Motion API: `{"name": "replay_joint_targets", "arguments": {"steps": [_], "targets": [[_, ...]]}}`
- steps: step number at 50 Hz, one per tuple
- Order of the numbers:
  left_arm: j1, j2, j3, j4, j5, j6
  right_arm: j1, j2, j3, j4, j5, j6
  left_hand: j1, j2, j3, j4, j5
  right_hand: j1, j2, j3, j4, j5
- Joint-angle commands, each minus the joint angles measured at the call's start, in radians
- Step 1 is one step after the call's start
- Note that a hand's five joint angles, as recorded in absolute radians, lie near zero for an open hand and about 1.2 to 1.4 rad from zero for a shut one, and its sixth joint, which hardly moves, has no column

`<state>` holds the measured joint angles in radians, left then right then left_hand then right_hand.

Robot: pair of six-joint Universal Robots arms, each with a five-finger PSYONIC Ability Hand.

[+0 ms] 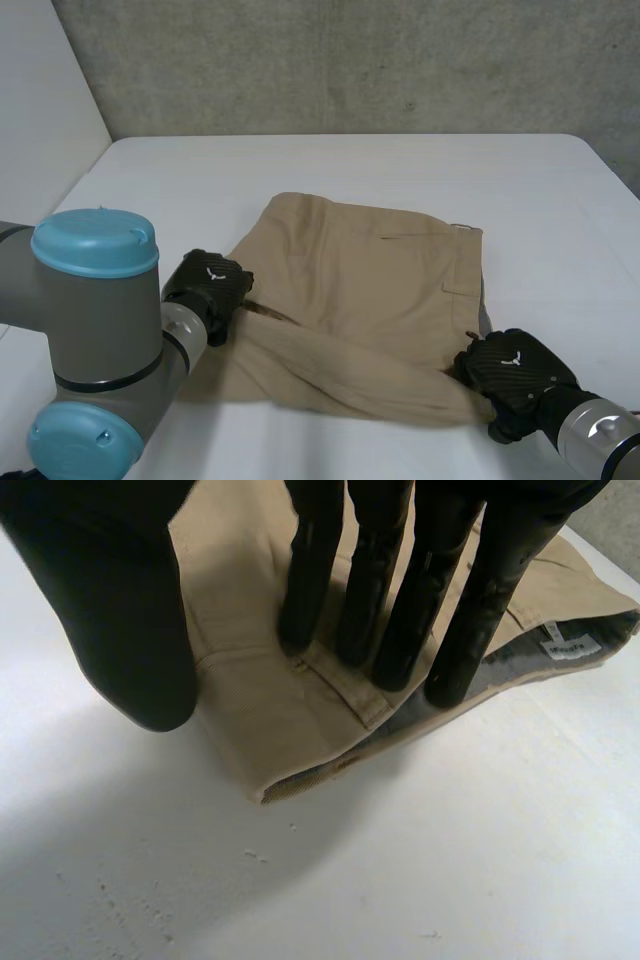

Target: Fold the shorts.

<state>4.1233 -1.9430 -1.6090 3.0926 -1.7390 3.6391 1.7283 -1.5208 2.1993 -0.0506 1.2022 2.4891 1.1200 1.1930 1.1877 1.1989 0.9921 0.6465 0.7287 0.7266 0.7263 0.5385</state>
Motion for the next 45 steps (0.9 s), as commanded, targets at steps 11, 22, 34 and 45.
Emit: {"name": "replay_joint_targets", "arguments": {"steps": [11,22,34,45], "targets": [[-0.011,0.222,-0.141,-0.230,0.016,0.018,-0.009,-0.249,-0.130,0.392,-0.001,-0.265,0.276,0.203,0.209,0.197,0.230,0.750,0.668,0.670,0.670,0.683],[-0.011,0.302,-0.209,-0.253,0.070,0.203,-0.082,-0.116,-0.165,0.548,-0.003,-0.438,0.276,0.203,0.209,0.197,0.230,0.750,0.668,0.670,0.670,0.683],[-0.011,-0.022,0.096,0.095,0.012,0.208,-0.041,0.086,-0.352,0.272,0.062,-0.196,0.276,0.203,0.209,0.197,0.230,0.750,0.668,0.670,0.670,0.683],[-0.009,-0.324,0.406,0.357,0.021,0.219,0.048,0.227,-0.504,-0.050,0.195,-0.131,0.276,0.203,0.209,0.197,0.230,0.750,0.668,0.670,0.670,0.683]]}}
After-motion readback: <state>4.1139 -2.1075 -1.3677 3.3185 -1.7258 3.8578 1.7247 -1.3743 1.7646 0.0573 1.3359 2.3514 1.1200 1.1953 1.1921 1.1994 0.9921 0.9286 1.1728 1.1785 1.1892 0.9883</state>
